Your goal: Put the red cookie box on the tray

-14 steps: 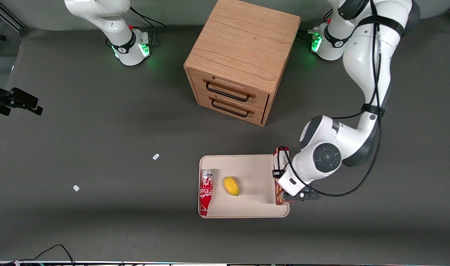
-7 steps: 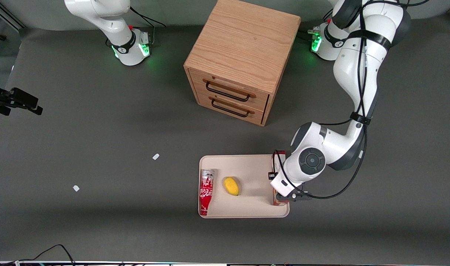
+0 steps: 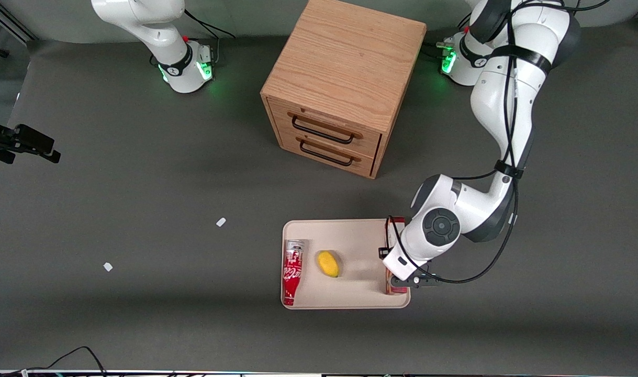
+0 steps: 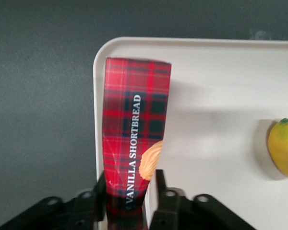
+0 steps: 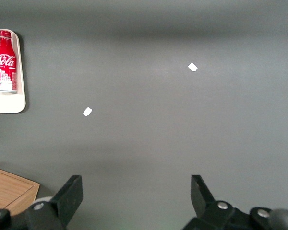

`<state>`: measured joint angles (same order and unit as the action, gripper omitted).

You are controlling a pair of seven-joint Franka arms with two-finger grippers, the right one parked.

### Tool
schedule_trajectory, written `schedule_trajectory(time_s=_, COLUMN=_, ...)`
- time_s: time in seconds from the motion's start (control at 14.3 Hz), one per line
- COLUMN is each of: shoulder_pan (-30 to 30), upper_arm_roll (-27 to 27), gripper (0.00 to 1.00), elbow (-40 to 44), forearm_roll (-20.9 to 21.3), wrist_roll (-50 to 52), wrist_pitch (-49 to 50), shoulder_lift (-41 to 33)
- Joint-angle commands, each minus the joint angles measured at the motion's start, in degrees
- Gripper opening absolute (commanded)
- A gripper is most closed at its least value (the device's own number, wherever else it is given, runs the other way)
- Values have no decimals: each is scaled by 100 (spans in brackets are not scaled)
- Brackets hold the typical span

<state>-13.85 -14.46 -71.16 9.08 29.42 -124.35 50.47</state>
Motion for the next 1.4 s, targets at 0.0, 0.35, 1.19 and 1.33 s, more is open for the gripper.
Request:
schedule_trajectory(time_s=0.0, shoulder_pan=-109, upper_arm_roll=101, gripper=100, elbow=147, forearm_roll=50, wrist_roll=222, wrist_pitch=-1, shoulder_lift=-28)
schedule_trajectory(time_s=0.35, shoulder_pan=189, upper_arm_roll=92, gripper=100, elbow=-54, forearm_roll=-345, wrist_roll=205, wrist_pitch=183, shoulder_lift=-782)
schedule_trajectory(time_s=1.19, shoulder_pan=1771, upper_arm_roll=407, gripper=100, elbow=-1353, forearm_roll=-820, wrist_roll=-1938, wrist_pitch=2697, shoulder_lift=-3849)
schedule_trajectory(time_s=1.33, shoulder_pan=1807, upper_arm_roll=697, gripper=100, elbow=-2003, forearm_roll=-995, wrist_roll=-2429, wrist_pitch=2688, shoulder_lift=-4447)
